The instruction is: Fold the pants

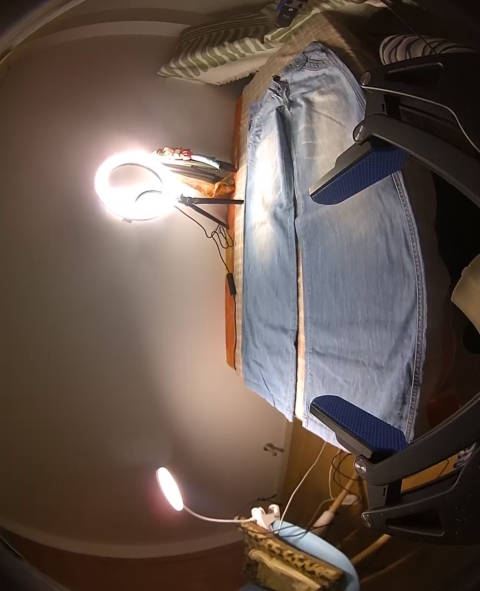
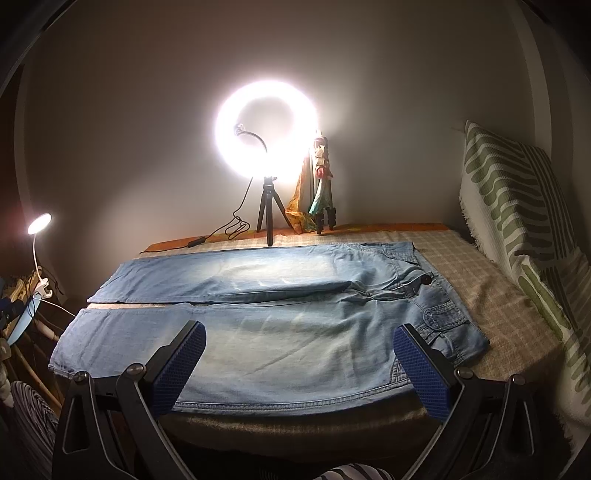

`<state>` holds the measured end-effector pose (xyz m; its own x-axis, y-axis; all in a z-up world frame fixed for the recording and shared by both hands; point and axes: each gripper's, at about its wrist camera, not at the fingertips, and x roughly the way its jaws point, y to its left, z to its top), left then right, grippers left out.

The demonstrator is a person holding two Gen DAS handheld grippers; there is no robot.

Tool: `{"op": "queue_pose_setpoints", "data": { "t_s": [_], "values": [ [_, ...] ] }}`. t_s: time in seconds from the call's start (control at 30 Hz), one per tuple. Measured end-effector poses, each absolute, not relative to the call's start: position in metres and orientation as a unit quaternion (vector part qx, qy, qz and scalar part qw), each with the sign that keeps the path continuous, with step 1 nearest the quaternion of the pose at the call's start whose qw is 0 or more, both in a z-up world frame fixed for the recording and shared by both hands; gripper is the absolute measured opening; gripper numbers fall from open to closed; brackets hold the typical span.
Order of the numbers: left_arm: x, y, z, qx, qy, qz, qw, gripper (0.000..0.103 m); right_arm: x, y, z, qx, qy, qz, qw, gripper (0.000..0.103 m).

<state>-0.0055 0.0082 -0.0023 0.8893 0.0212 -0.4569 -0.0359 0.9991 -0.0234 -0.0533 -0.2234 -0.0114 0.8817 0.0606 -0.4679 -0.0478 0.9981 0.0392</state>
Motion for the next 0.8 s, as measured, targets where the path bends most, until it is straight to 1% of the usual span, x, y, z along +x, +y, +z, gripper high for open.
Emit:
{"op": "queue_pose_setpoints", "data": {
  "t_s": [0.8],
  "values": [
    [-0.0031, 0.0100, -0.0040, -0.016, 0.237, 0.015, 0.971, 0.103, -0.0502, -0.2214, -0.0120, 0.013, 0.243, 0.030, 0.969, 0.103]
  ]
}}
